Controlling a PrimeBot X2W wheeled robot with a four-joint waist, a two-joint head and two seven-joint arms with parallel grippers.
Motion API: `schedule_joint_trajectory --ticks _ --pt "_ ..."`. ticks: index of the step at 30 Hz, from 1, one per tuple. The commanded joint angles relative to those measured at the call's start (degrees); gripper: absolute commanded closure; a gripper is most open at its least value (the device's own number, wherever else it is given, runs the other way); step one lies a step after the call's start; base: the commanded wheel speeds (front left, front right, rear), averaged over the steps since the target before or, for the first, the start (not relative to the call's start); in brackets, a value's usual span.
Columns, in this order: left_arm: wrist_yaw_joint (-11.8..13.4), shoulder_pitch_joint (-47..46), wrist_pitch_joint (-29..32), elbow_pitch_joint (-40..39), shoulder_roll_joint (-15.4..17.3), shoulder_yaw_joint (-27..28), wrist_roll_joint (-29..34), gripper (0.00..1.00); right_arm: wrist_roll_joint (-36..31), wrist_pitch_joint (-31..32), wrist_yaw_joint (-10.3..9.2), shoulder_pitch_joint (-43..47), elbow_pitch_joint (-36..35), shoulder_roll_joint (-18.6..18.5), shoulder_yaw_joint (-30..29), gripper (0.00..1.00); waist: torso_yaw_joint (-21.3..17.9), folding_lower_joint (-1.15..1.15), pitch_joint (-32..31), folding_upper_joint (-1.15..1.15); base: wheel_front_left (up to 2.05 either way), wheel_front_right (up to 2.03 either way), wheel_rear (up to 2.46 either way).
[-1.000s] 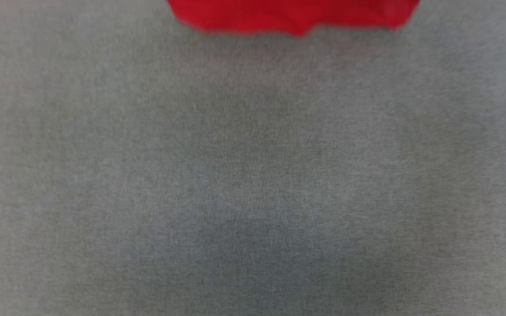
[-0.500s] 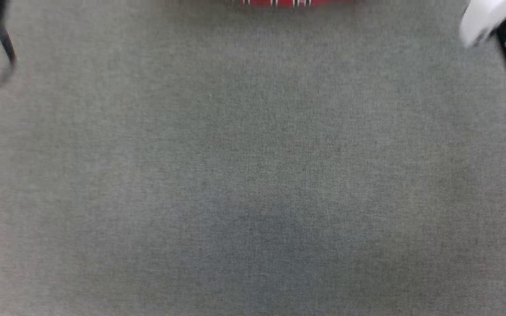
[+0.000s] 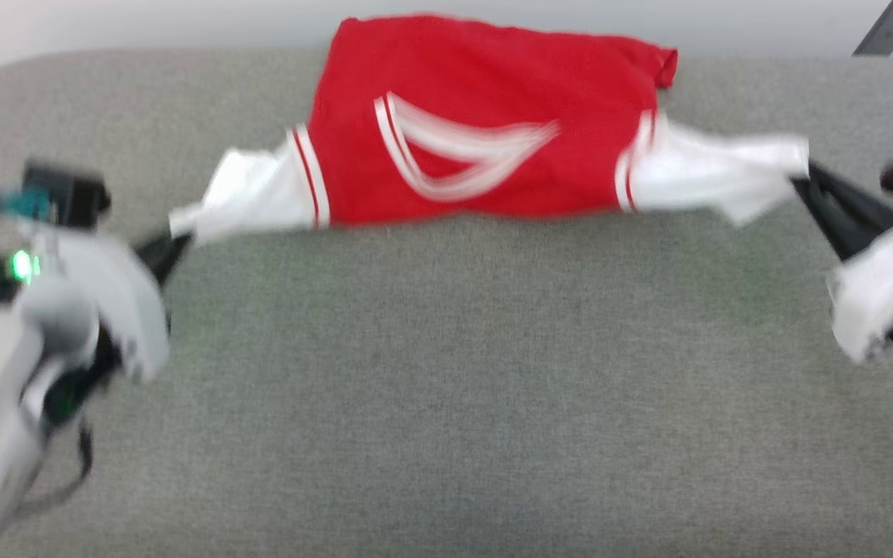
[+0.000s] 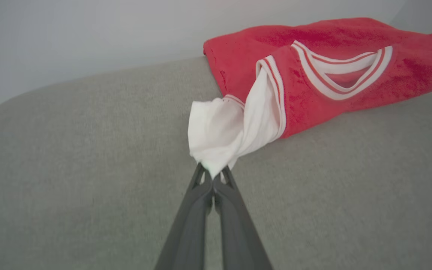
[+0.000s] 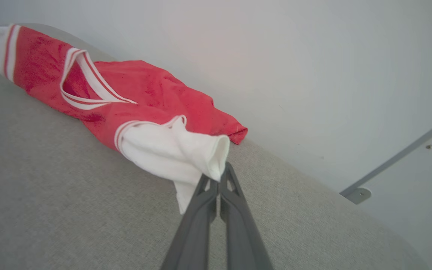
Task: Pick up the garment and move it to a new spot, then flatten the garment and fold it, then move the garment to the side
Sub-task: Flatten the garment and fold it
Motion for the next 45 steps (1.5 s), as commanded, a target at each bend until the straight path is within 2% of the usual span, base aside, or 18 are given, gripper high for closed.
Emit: schedule_joint_trajectory --ticks 1,3,7,10,12,15,22,27,33,34,35,36,37,38,39,45 --pt "0.73 3.08 0.24 -3.26 1.96 0.31 -1.08 1.0 0.15 -0.77 -0.11 2.12 -1.61 -2.12 0.23 1.0 -0.25 0.0 -2.58 0.0 0.0 0.0 0.0" --pt "3.34 10.26 1.49 -9.93 6.14 0.57 -3.61 1.0 -0.27 -1.34 -0.11 6.52 -5.28 -5.17 2.07 1.0 -0.45 0.0 -3.08 0.0 0.0 0.0 0.0" --pt "9.46 22.8 1.52 -22.17 13.25 1.46 -8.48 1.0 -1.44 -2.41 -0.11 14.94 -8.94 -9.78 0.6 1.0 -0.66 0.0 -3.33 0.0 0.0 0.0 0.0" --pt "13.82 30.59 0.39 -28.1 17.21 1.7 -11.05 1.0 -1.65 -2.1 -0.11 21.01 -9.63 -10.83 -0.94 1.0 -0.7 0.0 -3.16 0.0 0.0 0.0 0.0" --pt "16.34 34.5 -0.73 -30.22 18.69 1.85 -12.56 1.0 -0.81 -1.78 -0.11 24.74 -10.03 -10.71 -2.0 1.0 -0.66 0.0 -3.07 0.0 0.0 0.0 0.0" --pt "19.05 39.06 -1.41 -31.53 19.71 1.31 -14.26 1.0 0.51 -0.6 -0.11 29.56 -10.39 -10.32 -2.96 1.0 -0.57 0.0 -2.92 0.0 0.0 0.0 0.0" --pt "23.23 45.72 -1.55 -33.63 19.87 0.43 -18.27 1.0 5.53 5.51 -0.11 38.75 -11.39 -10.86 -2.77 1.0 -0.19 0.0 -2.11 0.0 0.0 0.0 0.0" --pt "23.86 47.04 -2.78 -34.03 19.11 0.44 -18.53 1.0 8.84 8.85 -0.11 42.16 -11.36 -11.39 -2.31 1.0 0.23 0.0 -1.27 0.0 0.0 0.0 0.0" --pt "23.17 45.08 -3.33 -34.08 17.07 -0.04 -16.96 1.0 10.78 12.21 -0.11 41.53 -10.32 -9.42 -2.53 1.0 0.99 0.0 -0.28 0.0 0.0 0.0 0.0" --pt "23.1 44.67 -3.55 -34.07 16.65 -0.05 -16.6 1.0 10.9 12.9 -0.11 41.11 -10.21 -9.08 -2.68 0.79 1.12 0.0 -0.11 0.0 0.0 0.0 0.0" --pt "23.02 44.29 -3.69 -34.02 16.26 -0.08 -16.41 1.0 10.65 13.52 -0.11 40.6 -10.46 -8.99 -2.8 0.68 1.27 0.0 0.09 0.0 0.0 0.0 0.0" --pt "22.75 44.06 -3.83 -34.02 15.98 -0.2 -16.13 1.0 10.65 14.08 -0.11 40.09 -10.77 -8.74 -3.15 0.63 1.4 0.0 0.26 0.0 0.0 0.0 0.0" --pt "22.59 43.7 -3.98 -34.02 15.66 -0.23 -15.85 1.0 11.19 14.83 -0.12 39.69 -10.94 -8.47 -3.81 0.54 1.52 0.0 0.43 0.0 0.0 0.0 0.0" --pt "22.53 43.24 -4.36 -33.97 15.37 -0.18 -15.36 1.0 11.06 15.65 -0.14 39.32 -11.45 -8.59 -4.3 0.23 1.65 0.0 0.59 0.0 0.0 0.0 0.0" --pt "22.65 42.92 -4.62 -33.88 15.02 -0.12 -15.1 1.0 11.07 16.41 -0.14 38.85 -12.01 -8.62 -4.85 0.0 1.79 0.0 0.75 0.0 0.0 0.0 0.0" --pt "21.75 40.55 -4.91 -34.32 13.47 -0.66 -12.89 1.0 12.58 24.66 -0.15 36.06 -18.82 -9.32 -11.51 0.0 3.32 0.0 2.1 0.0 0.0 0.0 0.0"
